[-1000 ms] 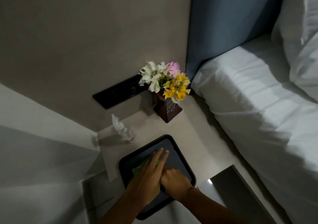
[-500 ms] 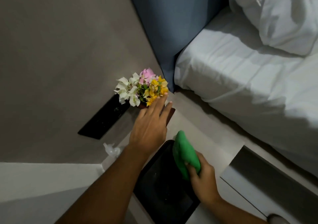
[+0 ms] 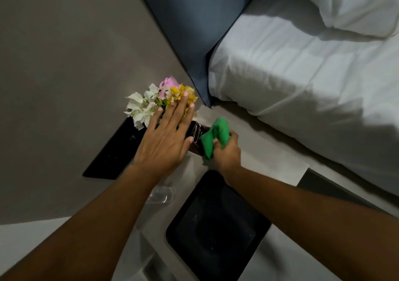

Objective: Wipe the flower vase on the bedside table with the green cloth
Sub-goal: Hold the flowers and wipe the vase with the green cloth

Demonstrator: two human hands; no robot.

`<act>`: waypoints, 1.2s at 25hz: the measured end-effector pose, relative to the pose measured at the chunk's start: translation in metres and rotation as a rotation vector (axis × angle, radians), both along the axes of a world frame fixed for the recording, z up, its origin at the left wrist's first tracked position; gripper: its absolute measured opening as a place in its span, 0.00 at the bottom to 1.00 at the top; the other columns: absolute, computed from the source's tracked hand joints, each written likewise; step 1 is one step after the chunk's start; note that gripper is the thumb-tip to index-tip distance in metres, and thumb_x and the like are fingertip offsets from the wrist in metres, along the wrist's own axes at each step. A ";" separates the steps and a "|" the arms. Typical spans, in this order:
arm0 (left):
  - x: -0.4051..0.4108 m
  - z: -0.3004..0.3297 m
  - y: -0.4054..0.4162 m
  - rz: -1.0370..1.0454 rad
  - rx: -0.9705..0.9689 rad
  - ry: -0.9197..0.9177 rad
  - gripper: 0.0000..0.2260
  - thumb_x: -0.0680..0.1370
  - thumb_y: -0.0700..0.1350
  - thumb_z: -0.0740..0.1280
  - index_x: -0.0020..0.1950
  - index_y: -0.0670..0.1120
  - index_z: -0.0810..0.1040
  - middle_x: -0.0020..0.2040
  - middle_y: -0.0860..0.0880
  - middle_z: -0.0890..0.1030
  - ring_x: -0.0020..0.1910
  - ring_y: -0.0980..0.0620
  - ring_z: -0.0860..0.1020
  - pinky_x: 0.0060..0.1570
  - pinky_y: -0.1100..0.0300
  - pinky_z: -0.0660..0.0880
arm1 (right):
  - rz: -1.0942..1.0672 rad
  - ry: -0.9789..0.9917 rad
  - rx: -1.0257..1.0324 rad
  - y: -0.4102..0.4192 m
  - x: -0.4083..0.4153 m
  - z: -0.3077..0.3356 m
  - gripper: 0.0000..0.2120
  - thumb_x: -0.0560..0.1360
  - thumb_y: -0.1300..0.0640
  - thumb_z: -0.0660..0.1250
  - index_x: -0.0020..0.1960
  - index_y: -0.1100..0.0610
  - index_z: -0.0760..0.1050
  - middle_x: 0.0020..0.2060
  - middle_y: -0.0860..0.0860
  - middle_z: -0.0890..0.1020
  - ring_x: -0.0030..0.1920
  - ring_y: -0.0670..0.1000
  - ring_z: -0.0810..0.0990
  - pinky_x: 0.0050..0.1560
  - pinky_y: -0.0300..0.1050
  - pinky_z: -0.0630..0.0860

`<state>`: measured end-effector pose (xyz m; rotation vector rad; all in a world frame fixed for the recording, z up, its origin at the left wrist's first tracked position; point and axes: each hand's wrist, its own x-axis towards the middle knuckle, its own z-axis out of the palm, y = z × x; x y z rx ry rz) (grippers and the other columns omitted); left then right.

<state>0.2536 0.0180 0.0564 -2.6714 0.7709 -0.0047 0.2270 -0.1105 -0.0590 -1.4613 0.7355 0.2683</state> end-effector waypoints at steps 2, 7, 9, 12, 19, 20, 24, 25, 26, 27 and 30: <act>0.002 -0.002 0.004 -0.040 0.042 -0.003 0.33 0.79 0.57 0.54 0.78 0.44 0.45 0.80 0.42 0.43 0.78 0.44 0.47 0.74 0.42 0.53 | 0.048 0.000 -0.016 0.013 0.015 0.003 0.29 0.80 0.58 0.60 0.78 0.49 0.53 0.62 0.62 0.75 0.60 0.61 0.77 0.62 0.55 0.75; 0.007 -0.003 0.008 -0.070 0.058 -0.013 0.34 0.79 0.57 0.54 0.78 0.43 0.45 0.79 0.41 0.43 0.78 0.42 0.47 0.74 0.41 0.54 | 0.179 -0.082 -0.126 0.025 0.019 0.010 0.31 0.78 0.63 0.60 0.78 0.53 0.54 0.66 0.62 0.74 0.64 0.61 0.75 0.63 0.52 0.72; 0.007 -0.005 0.009 -0.083 0.047 -0.016 0.33 0.79 0.56 0.55 0.78 0.44 0.46 0.79 0.41 0.44 0.78 0.42 0.48 0.74 0.41 0.54 | 0.253 -0.155 -0.144 0.028 0.005 0.012 0.30 0.78 0.64 0.61 0.77 0.54 0.56 0.67 0.61 0.74 0.64 0.61 0.75 0.62 0.51 0.72; 0.008 -0.005 0.010 -0.097 0.019 -0.020 0.33 0.79 0.56 0.55 0.79 0.45 0.46 0.79 0.41 0.45 0.78 0.42 0.48 0.74 0.42 0.54 | 0.299 -0.192 -0.144 0.029 -0.009 0.014 0.30 0.77 0.64 0.61 0.77 0.55 0.57 0.64 0.61 0.76 0.62 0.61 0.77 0.59 0.49 0.73; 0.013 -0.004 0.012 -0.162 0.038 0.052 0.35 0.78 0.64 0.51 0.79 0.48 0.44 0.79 0.41 0.42 0.78 0.41 0.48 0.74 0.42 0.53 | 0.177 -0.027 -0.127 0.013 0.034 0.018 0.33 0.76 0.68 0.61 0.78 0.53 0.57 0.69 0.62 0.70 0.68 0.62 0.71 0.71 0.50 0.65; 0.013 -0.004 0.012 -0.175 0.039 0.059 0.36 0.78 0.66 0.51 0.79 0.48 0.44 0.79 0.41 0.42 0.78 0.41 0.48 0.73 0.42 0.52 | 0.178 -0.036 -0.140 0.015 0.035 0.017 0.33 0.76 0.67 0.61 0.78 0.53 0.58 0.69 0.62 0.70 0.68 0.62 0.71 0.71 0.50 0.66; 0.013 -0.003 0.012 -0.154 -0.008 0.122 0.43 0.72 0.73 0.47 0.79 0.48 0.43 0.79 0.41 0.40 0.78 0.42 0.47 0.74 0.44 0.48 | 0.260 -0.033 -0.218 0.028 0.006 0.021 0.26 0.77 0.52 0.65 0.74 0.56 0.66 0.63 0.60 0.77 0.60 0.59 0.78 0.64 0.53 0.73; 0.013 -0.002 0.011 -0.152 -0.020 0.138 0.45 0.70 0.75 0.45 0.78 0.48 0.42 0.79 0.41 0.40 0.78 0.42 0.46 0.73 0.44 0.47 | 0.271 -0.069 -0.224 0.031 -0.006 0.021 0.27 0.77 0.50 0.65 0.74 0.56 0.65 0.63 0.60 0.77 0.60 0.59 0.78 0.64 0.52 0.73; 0.013 -0.001 0.012 -0.157 -0.028 0.150 0.47 0.69 0.76 0.44 0.78 0.48 0.42 0.79 0.41 0.40 0.78 0.42 0.46 0.73 0.44 0.47 | 0.278 -0.121 -0.164 0.036 -0.015 0.027 0.29 0.77 0.53 0.65 0.76 0.56 0.62 0.65 0.62 0.76 0.62 0.60 0.77 0.65 0.53 0.73; 0.013 0.001 0.012 -0.164 -0.036 0.165 0.49 0.67 0.77 0.43 0.78 0.47 0.42 0.79 0.41 0.40 0.78 0.42 0.46 0.73 0.44 0.47 | 0.296 -0.167 -0.139 0.039 -0.022 0.027 0.32 0.76 0.57 0.66 0.77 0.56 0.59 0.65 0.63 0.75 0.63 0.62 0.76 0.65 0.53 0.73; 0.013 0.003 0.011 -0.157 -0.050 0.222 0.51 0.65 0.78 0.45 0.78 0.47 0.41 0.79 0.41 0.39 0.78 0.42 0.44 0.73 0.44 0.45 | 0.238 -0.175 -0.157 0.031 -0.003 0.024 0.31 0.75 0.64 0.64 0.76 0.54 0.60 0.64 0.63 0.76 0.63 0.63 0.76 0.64 0.54 0.73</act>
